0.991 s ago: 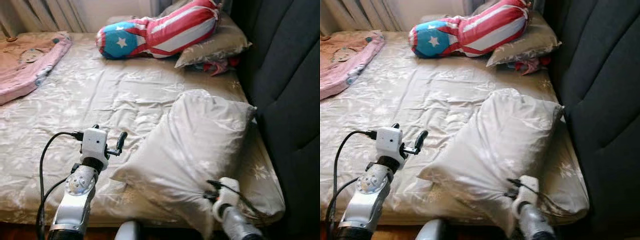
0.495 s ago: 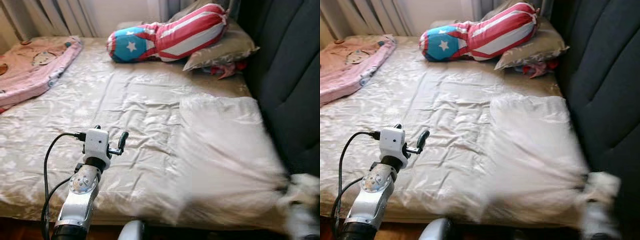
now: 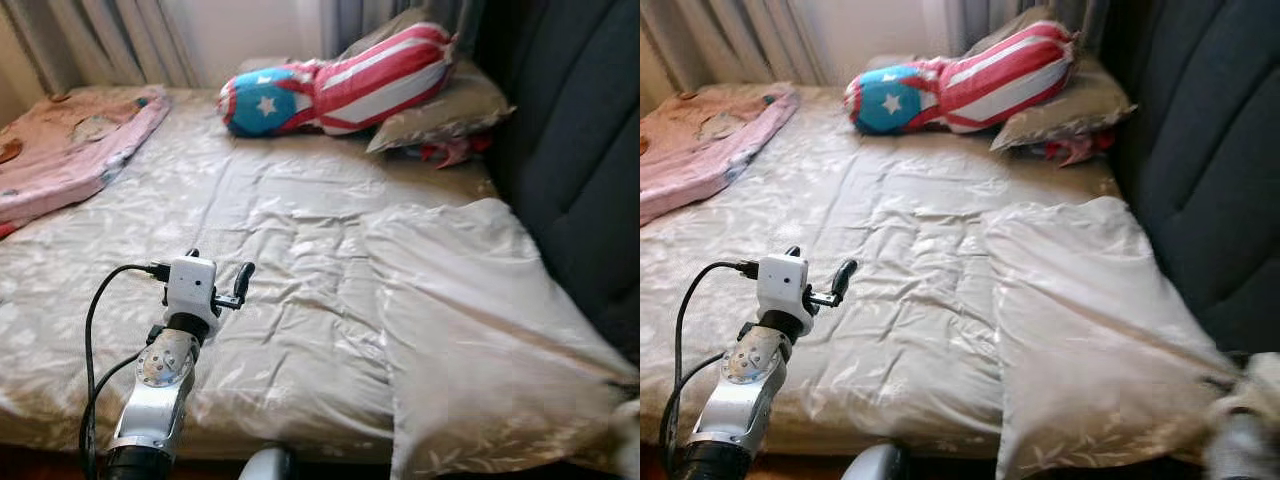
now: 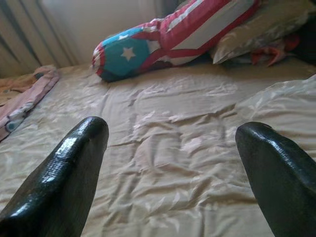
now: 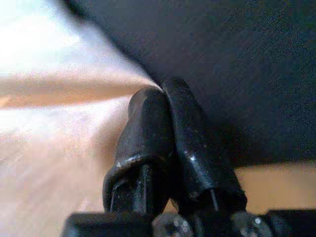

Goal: Clean up the room

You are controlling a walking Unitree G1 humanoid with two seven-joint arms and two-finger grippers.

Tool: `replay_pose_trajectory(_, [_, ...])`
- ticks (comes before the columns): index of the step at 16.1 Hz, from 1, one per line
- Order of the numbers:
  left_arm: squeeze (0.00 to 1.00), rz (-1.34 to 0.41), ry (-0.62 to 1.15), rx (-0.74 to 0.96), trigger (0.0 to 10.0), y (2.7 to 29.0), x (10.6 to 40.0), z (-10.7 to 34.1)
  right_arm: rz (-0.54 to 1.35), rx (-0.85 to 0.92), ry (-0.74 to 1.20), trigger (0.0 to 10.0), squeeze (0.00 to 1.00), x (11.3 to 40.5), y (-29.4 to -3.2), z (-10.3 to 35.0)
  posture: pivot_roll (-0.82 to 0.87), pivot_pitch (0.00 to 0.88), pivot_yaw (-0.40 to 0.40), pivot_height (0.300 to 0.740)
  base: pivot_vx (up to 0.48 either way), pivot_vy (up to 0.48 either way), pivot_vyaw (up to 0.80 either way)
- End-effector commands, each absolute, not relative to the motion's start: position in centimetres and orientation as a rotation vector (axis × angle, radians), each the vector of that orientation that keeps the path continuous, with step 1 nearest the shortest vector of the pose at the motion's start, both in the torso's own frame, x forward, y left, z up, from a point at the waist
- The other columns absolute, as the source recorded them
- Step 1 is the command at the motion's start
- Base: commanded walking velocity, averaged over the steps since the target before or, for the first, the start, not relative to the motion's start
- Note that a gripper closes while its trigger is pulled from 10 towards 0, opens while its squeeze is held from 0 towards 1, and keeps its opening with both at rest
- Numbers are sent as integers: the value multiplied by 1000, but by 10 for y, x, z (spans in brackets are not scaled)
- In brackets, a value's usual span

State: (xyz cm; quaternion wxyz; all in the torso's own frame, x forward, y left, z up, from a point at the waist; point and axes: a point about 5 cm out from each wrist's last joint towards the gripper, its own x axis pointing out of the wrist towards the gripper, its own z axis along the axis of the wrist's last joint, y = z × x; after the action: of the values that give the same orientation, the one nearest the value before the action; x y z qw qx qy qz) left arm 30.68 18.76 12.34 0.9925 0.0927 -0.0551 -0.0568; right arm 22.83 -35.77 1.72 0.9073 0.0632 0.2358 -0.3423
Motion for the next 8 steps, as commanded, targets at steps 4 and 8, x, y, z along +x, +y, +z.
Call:
replay_pose_trajectory(4, [0,-113,-101,201,10000,189,306,118,-405,197,514,10000,0,246,-307,0,-44,39,-11,669,0,0,0])
replay_pose_trajectory(8, [0,-87,-39,142,10000,188,303,101,-296,190,327,10000,1000,264,-292,18,-49,34,-16,669,0,0,0])
